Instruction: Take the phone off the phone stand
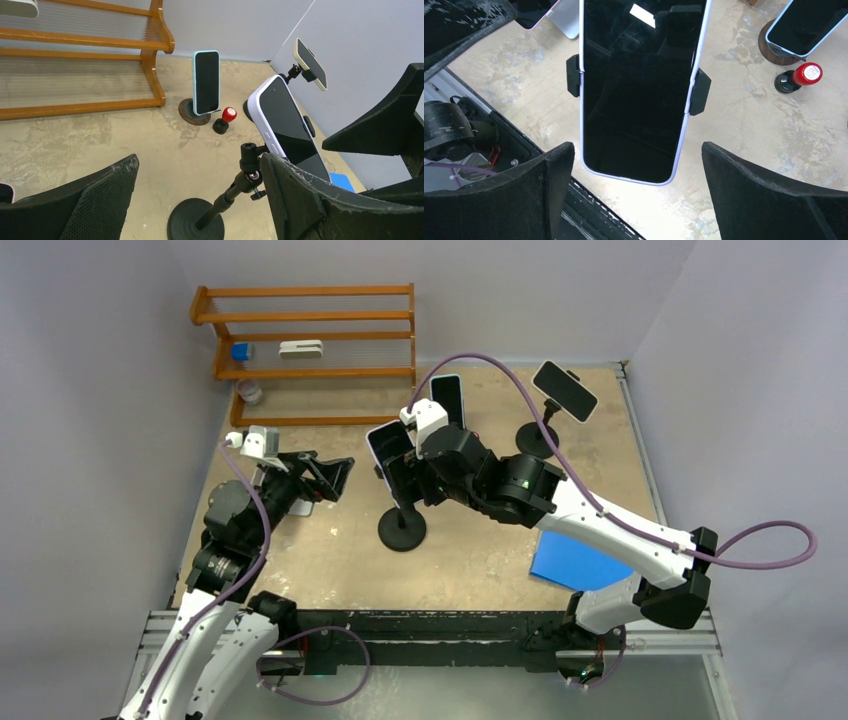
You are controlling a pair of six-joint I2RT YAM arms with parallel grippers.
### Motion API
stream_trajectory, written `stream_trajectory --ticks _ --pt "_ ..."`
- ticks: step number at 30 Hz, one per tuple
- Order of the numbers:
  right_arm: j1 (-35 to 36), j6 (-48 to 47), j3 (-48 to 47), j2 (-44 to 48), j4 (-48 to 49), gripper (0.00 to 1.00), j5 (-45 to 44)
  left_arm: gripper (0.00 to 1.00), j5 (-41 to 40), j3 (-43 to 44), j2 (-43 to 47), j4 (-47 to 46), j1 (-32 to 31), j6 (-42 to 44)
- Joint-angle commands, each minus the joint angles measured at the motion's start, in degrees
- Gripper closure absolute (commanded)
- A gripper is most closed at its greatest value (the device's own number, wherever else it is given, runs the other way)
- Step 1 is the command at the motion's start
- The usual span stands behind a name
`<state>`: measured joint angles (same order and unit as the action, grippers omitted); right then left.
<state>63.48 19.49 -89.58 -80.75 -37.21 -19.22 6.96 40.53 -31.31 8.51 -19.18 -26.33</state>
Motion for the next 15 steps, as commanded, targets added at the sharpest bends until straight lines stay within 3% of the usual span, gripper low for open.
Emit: stream_trajectory --ticks 1,15 --pt "0.9 1.3 -3.7 0.1 -0.8 0.01 -3.6 0.1 -1.1 0.3 0.8 -1.7 -0.8 1.3" --pt "2.6 1.9 -5.2 -3.9 -0.3 0.01 -5.8 0.11 -0.6 2.2 -1.1 3.4 -1.3 -6.1"
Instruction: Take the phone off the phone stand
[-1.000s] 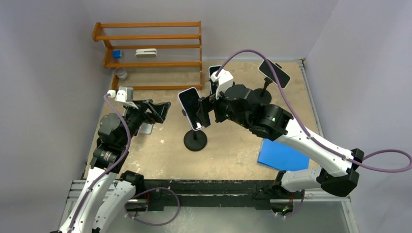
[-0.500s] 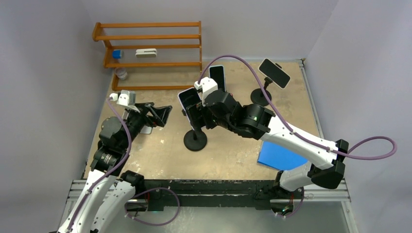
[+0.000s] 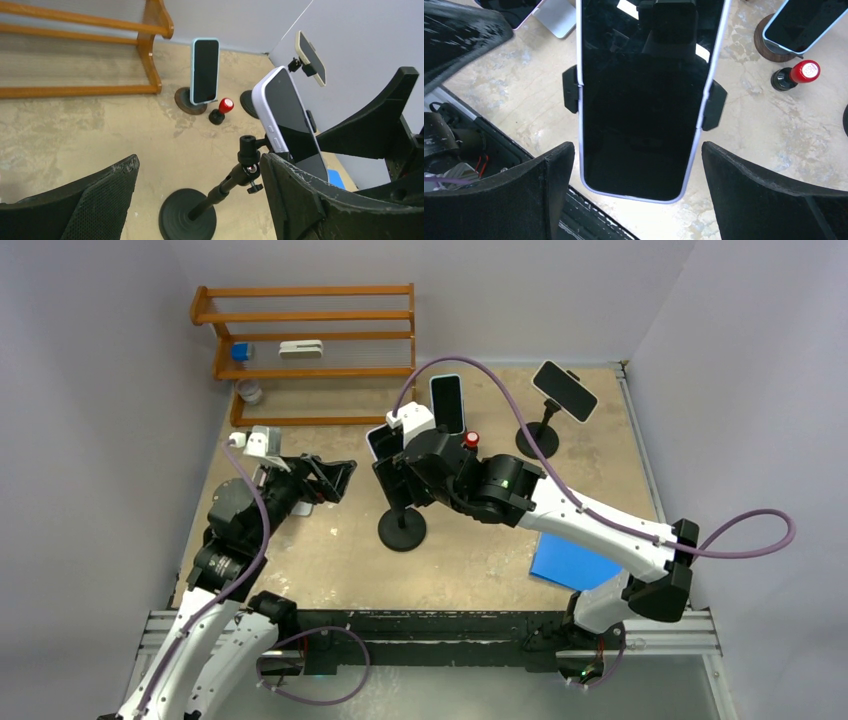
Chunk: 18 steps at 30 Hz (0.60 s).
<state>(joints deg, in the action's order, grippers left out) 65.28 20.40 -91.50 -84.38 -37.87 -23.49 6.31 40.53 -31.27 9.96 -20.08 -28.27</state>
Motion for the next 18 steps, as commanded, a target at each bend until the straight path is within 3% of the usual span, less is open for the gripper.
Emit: stream_trajectory --ticks 1,10,18 --pt "0.9 1.0 -3.6 -0.8 0.3 0.01 -1.7 0.11 0.3 2.5 -1.3 2.3 -0.4 -4.6" --pt "1.2 1.5 -4.2 -2.6 -1.1 0.02 -5.3 0.12 2.5 5.7 -2.4 6.4 -0.4 -8.7" --pt "1.3 1.7 -3.0 -2.1 -1.0 0.1 -6.4 0.13 9.4 6.3 -4.0 6.5 -0.4 -14.3"
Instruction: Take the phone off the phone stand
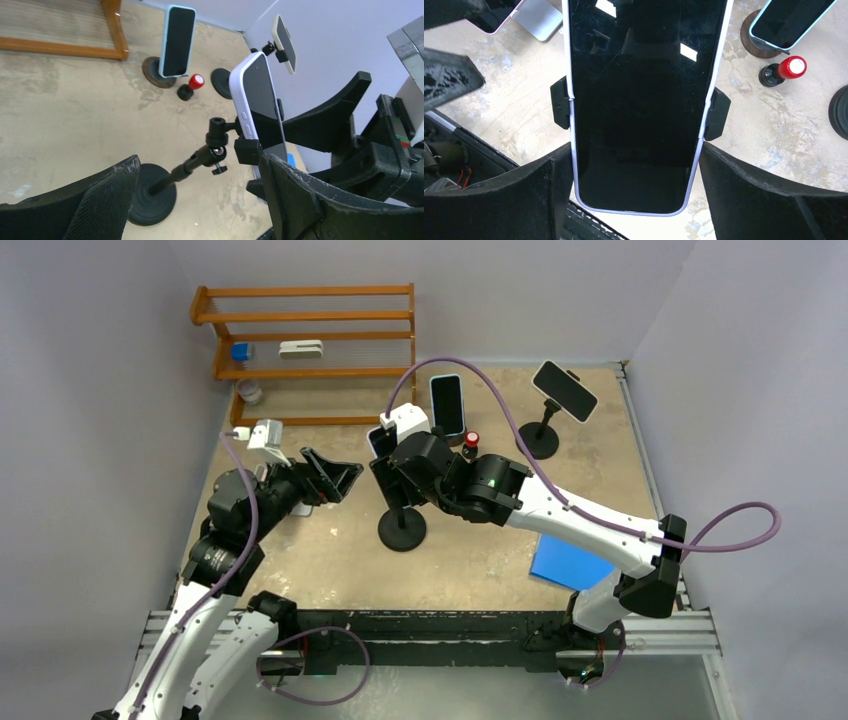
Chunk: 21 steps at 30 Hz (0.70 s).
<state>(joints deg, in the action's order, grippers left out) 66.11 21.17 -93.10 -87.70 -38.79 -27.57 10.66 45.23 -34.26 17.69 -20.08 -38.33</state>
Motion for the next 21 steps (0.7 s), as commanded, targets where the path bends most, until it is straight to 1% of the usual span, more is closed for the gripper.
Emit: stream_trajectory --ticks 1,8,10,17,21 --pt "0.4 1.0 -1.2 1.3 0.0 0.11 -2.2 0.14 6.3 1.2 -1.4 -1.9 -0.4 -5.0" --pt "0.4 1.2 -0.7 1.7 0.7 0.18 -2.0 0.15 12.0 -0.8 -3.1 -5.1 -0.4 -9.0" --pt "0.4 1.2 -0.3 2.1 0.8 0.23 -2.0 0.15 12.6 -1.0 -2.8 -5.8 -0.4 -9.6" --pt "0.4 1.1 0.8 2.8 1.9 0.47 -1.4 0.16 14.5 -1.1 -2.9 -7.0 -0.4 -10.5" --pt "0.4 1.0 1.0 2.9 2.5 0.54 -0.9 0.2 15.9 -1.4 -4.6 -8.6 -0.4 -11.0"
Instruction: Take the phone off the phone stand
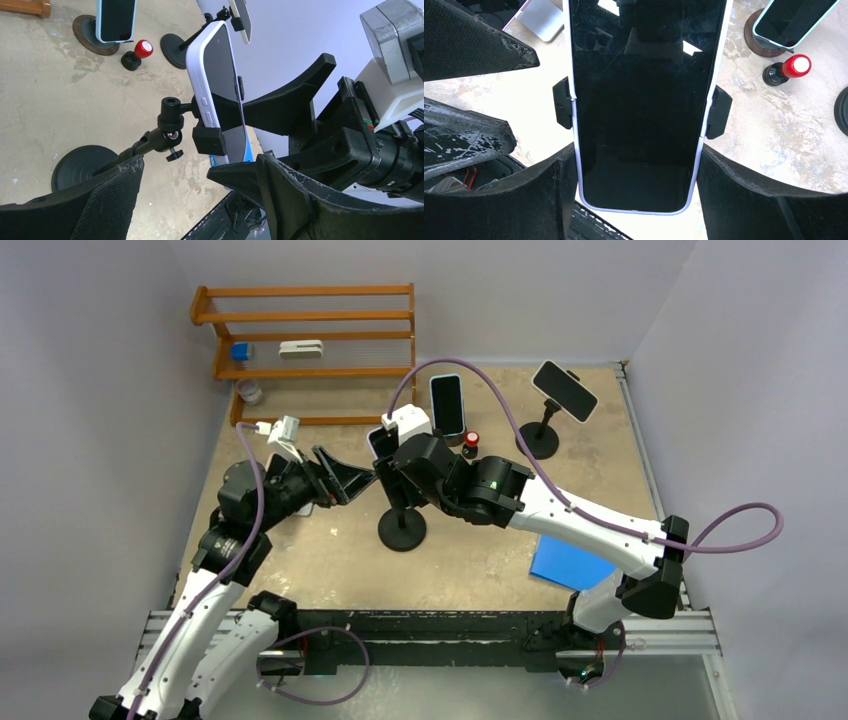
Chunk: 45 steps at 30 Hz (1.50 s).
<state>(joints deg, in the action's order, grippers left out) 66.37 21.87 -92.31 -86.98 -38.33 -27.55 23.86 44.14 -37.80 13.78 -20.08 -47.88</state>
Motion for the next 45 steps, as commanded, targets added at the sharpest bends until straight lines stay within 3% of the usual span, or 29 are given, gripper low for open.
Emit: stream_trajectory --ticks 1,8,16,34,45 --pt "0.2 0.4 0.3 2.3 2.2 0.55 -0.9 0.22 3.2 -0.4 -1.4 -5.4 -0.4 -1.7" --pt "0.2 0.3 0.8 2.8 2.9 0.66 -0.1 0.37 6.8 -0.5 -4.9 -9.9 -0.3 -2.8" --pt "0.2 0.5 1.7 3.6 4.0 0.68 -0.2 0.49 10.1 -1.5 -6.6 -13.9 -0.2 -4.3" --pt "0.2 0.7 3.2 4.5 5.5 0.69 0.0 0.57 15.3 -5.4 -9.2 -23.0 1.2 -8.3" --pt "0.2 0.8 3.5 5.0 5.7 0.68 -0.6 0.55 18.9 -8.3 -9.2 -29.3 4.1 -11.5"
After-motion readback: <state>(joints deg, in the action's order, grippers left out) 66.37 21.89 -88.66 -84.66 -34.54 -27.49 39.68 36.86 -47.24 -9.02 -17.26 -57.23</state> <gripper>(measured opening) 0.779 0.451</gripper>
